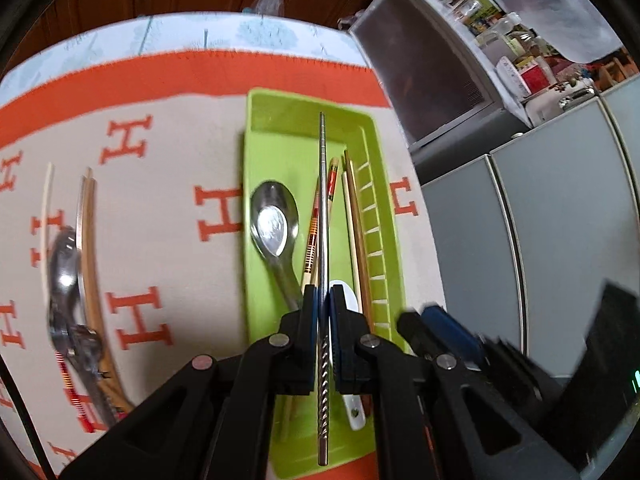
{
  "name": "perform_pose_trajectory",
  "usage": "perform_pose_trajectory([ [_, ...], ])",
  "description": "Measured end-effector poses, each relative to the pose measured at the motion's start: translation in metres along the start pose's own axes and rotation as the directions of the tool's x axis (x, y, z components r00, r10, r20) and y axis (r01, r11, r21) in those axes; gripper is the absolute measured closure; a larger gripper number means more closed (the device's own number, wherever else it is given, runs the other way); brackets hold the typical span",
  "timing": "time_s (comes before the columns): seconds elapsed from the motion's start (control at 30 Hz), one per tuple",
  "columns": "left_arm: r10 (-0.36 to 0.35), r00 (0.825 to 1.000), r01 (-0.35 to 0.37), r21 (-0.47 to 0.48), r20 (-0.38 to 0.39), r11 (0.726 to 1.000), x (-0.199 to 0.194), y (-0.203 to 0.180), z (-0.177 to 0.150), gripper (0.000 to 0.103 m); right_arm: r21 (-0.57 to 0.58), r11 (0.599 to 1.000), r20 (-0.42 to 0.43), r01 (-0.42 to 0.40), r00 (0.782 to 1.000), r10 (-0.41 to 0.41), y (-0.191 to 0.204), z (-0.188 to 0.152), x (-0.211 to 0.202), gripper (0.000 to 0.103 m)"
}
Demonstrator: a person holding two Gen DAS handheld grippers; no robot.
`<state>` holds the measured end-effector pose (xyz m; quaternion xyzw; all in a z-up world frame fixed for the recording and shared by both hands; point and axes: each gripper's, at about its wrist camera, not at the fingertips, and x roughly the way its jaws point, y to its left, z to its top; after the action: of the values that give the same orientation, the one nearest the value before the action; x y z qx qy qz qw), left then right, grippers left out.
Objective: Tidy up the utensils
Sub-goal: 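Lay the wooden chopstick in the tray with the right tool while the left lays the steel one, then move both open tools back over the utensil pile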
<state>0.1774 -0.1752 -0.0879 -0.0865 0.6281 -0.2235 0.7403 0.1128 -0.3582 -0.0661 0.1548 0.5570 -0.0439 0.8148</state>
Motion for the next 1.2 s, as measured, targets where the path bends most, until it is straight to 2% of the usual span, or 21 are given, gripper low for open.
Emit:
perform_pose_trajectory([
  [0.03, 0.005, 1.000, -0.005, -0.001, -0.003, 1.000, 0.006, 0.000, 0.000, 0.099, 0.014, 1.000, 0.004, -0.006, 1.000, 0.006, -0.003, -0.004, -0.003, 0.080],
  [0.07, 0.013, 1.000, -0.013, 0.000, -0.008, 1.000, 0.010, 0.000, -0.001, 0.092, 0.025, 1.000, 0.006, -0.012, 1.000, 0.012, -0.005, -0.008, -0.006, 0.080],
  [0.1, 0.021, 1.000, -0.021, 0.000, -0.015, 1.000, 0.015, 0.001, -0.002, 0.079, 0.034, 0.999, 0.011, -0.020, 1.000, 0.020, -0.007, -0.012, -0.009, 0.080],
  [0.17, 0.034, 0.999, -0.034, -0.001, -0.019, 0.999, 0.020, 0.002, -0.006, 0.061, 0.037, 0.999, 0.017, -0.021, 1.000, 0.020, -0.010, -0.018, -0.014, 0.080],
  [0.2, 0.033, 0.999, -0.033, 0.006, -0.007, 0.999, 0.018, 0.001, -0.008, 0.056, 0.038, 0.999, 0.021, -0.023, 1.000, 0.022, -0.013, -0.022, -0.017, 0.080],
  [0.4, 0.076, 0.995, -0.081, 0.085, 0.060, 0.993, -0.005, -0.007, -0.021, 0.044, 0.054, 0.998, 0.042, -0.042, 0.998, 0.040, -0.015, -0.035, -0.030, 0.080],
  [0.57, 0.100, 0.990, -0.109, 0.105, 0.095, 0.988, -0.027, -0.003, -0.039, 0.042, 0.047, 0.997, 0.043, -0.064, 0.997, 0.062, -0.011, -0.044, -0.038, 0.080],
  [0.83, 0.130, 0.980, -0.142, 0.077, 0.153, 0.987, -0.060, 0.026, -0.070, 0.042, 0.002, 0.997, 0.019, -0.084, 0.996, 0.083, 0.010, -0.064, -0.043, 0.080],
  [1.2, 0.184, 0.964, -0.184, -0.018, 0.191, 0.983, -0.091, 0.079, -0.109, 0.041, -0.078, 0.990, -0.019, -0.116, 0.993, 0.115, 0.042, -0.090, -0.043, 0.080],
])
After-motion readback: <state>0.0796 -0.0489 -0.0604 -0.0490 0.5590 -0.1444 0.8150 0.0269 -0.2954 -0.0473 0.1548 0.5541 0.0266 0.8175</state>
